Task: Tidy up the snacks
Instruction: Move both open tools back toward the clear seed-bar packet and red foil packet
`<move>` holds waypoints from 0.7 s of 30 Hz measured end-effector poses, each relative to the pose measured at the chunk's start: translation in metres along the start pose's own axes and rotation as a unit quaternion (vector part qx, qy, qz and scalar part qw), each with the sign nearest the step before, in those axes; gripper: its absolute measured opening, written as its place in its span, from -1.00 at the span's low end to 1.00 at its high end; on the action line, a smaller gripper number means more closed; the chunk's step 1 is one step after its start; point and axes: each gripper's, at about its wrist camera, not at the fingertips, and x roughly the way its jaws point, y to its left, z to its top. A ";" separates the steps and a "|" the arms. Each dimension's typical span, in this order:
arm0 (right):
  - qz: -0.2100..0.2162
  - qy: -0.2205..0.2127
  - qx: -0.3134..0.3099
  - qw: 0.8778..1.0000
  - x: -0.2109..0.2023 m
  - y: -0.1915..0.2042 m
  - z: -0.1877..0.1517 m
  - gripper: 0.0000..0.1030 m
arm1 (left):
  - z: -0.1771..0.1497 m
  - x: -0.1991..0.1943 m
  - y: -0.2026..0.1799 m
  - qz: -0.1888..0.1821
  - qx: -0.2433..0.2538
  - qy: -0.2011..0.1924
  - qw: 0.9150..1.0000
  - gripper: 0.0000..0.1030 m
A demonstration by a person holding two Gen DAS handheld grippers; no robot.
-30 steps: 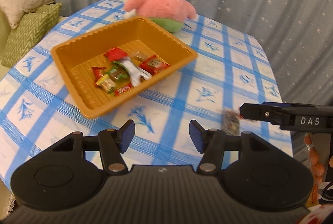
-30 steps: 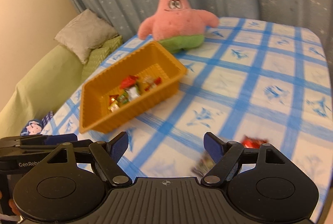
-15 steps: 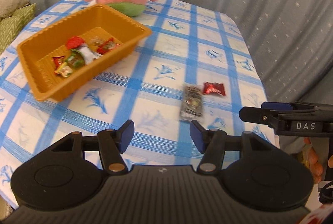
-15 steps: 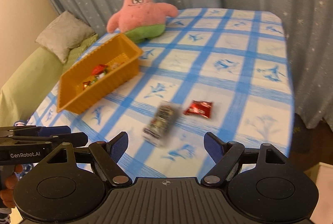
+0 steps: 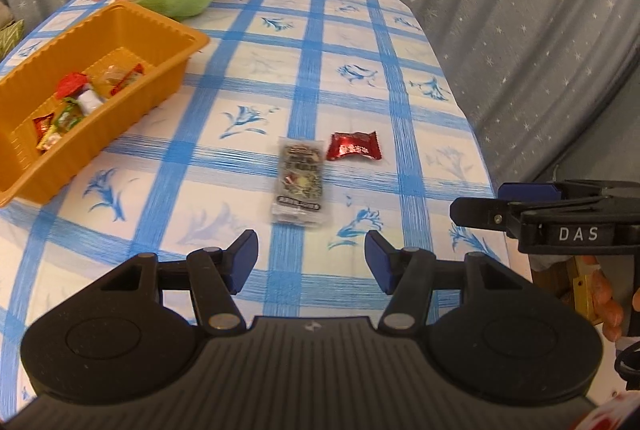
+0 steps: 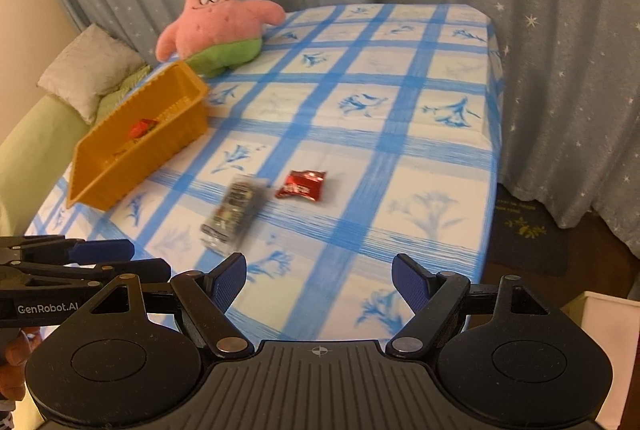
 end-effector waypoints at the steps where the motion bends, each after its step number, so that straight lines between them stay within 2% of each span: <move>1: -0.002 0.001 0.000 1.000 0.002 -0.002 0.000 0.55 | 0.001 0.003 -0.002 0.001 0.002 0.001 1.000 0.08; 21: -0.015 0.015 0.000 1.000 0.029 -0.021 0.016 0.55 | 0.028 0.061 -0.006 0.017 0.033 0.024 0.999 0.08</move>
